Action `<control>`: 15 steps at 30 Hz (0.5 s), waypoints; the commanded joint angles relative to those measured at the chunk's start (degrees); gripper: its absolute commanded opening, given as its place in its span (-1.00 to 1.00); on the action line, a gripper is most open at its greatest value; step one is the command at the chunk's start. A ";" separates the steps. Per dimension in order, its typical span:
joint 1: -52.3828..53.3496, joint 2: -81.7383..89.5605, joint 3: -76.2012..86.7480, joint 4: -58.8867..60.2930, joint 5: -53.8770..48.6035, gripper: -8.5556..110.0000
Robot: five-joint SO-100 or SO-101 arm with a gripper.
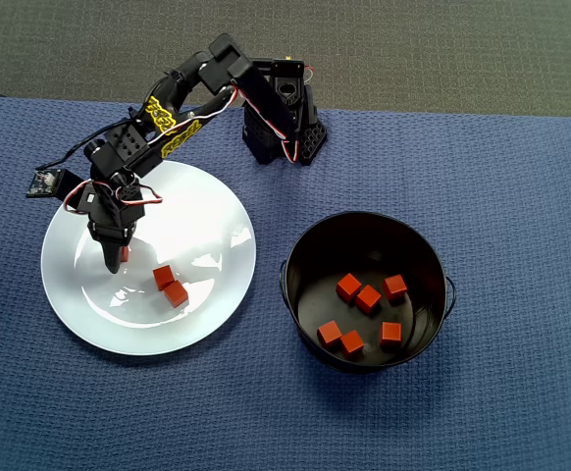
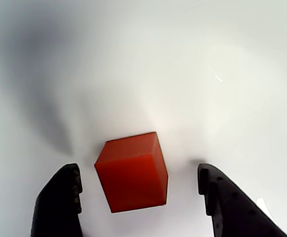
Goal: Pick up the red cubes from the white plate and place them in the black recipient
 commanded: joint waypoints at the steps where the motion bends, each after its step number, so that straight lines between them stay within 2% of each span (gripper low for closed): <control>1: -1.05 5.19 0.00 -1.05 -0.09 -0.50; 5: -1.23 5.10 0.00 -1.76 -0.62 -0.58; 8: -1.14 4.75 -0.09 -3.08 0.18 -0.86; 15: -1.23 7.82 -3.16 -2.37 1.76 -0.86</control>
